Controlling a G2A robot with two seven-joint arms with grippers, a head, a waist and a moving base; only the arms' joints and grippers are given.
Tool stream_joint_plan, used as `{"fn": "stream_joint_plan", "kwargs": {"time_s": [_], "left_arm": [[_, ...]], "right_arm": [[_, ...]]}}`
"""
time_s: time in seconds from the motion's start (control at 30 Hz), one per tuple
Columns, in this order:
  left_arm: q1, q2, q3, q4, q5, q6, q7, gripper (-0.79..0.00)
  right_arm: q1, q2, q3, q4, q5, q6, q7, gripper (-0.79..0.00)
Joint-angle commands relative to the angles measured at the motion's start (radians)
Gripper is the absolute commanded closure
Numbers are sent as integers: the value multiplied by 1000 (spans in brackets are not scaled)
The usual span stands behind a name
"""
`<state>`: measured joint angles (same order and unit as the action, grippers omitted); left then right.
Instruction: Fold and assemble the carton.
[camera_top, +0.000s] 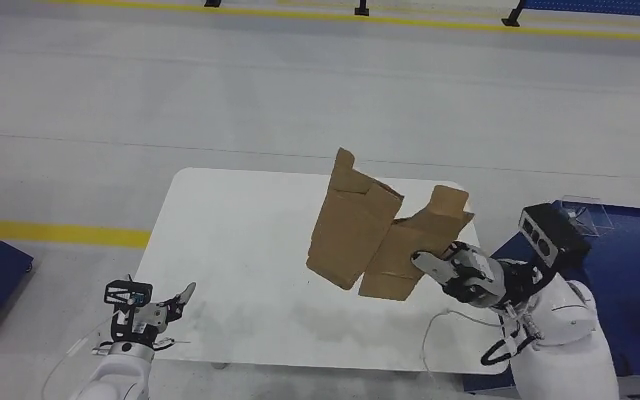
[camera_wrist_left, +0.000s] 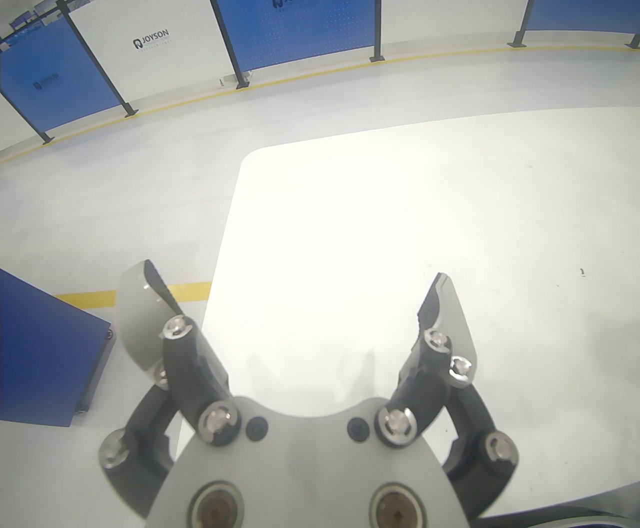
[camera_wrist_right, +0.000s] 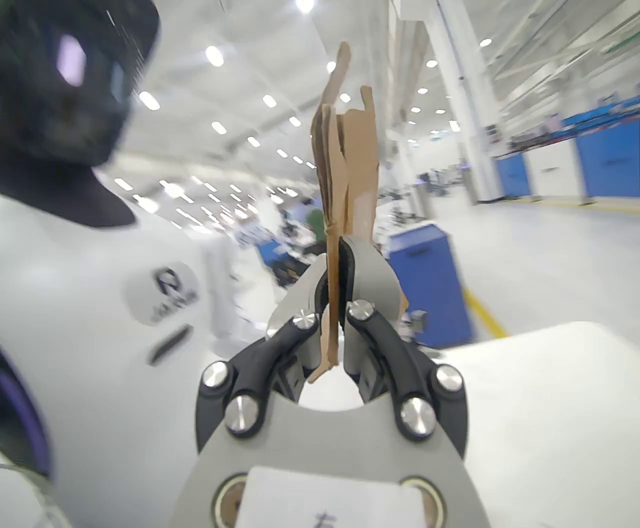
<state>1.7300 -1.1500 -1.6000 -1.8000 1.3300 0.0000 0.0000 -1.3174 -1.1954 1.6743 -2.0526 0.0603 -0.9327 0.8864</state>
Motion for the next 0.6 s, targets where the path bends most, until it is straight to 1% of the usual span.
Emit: {"fn": "stream_joint_plan", "kwargs": {"time_s": [0.0, 0.1, 0.27, 0.33, 0.37, 0.47, 0.53, 0.57], "left_arm": [[0, 0, 0, 0, 0, 0, 0, -785], [0, 0, 0, 0, 0, 0, 0, -785], [0, 0, 0, 0, 0, 0, 0, -785], [0, 0, 0, 0, 0, 0, 0, -785], [0, 0, 0, 0, 0, 0, 0, -785], [0, 0, 0, 0, 0, 0, 0, -785], [0, 0, 0, 0, 0, 0, 0, -785], [0, 0, 0, 0, 0, 0, 0, -785]], "right_arm": [[-20, -7, 41, -66, -424, -65, -99, 0], [-37, -18, 65, -177, -672, -80, -222, 0], [-64, -22, 12, -281, -1018, -80, -454, 0], [-58, -17, -7, -297, -1173, -80, -559, 0], [-37, -12, -20, -297, -1275, -80, -624, 0], [9, 3, -51, -297, -1617, -80, -872, 0], [19, 14, -73, -297, -1872, -12, -1048, 0], [7, 21, -86, -297, -2008, 53, -1126, 0]]}}
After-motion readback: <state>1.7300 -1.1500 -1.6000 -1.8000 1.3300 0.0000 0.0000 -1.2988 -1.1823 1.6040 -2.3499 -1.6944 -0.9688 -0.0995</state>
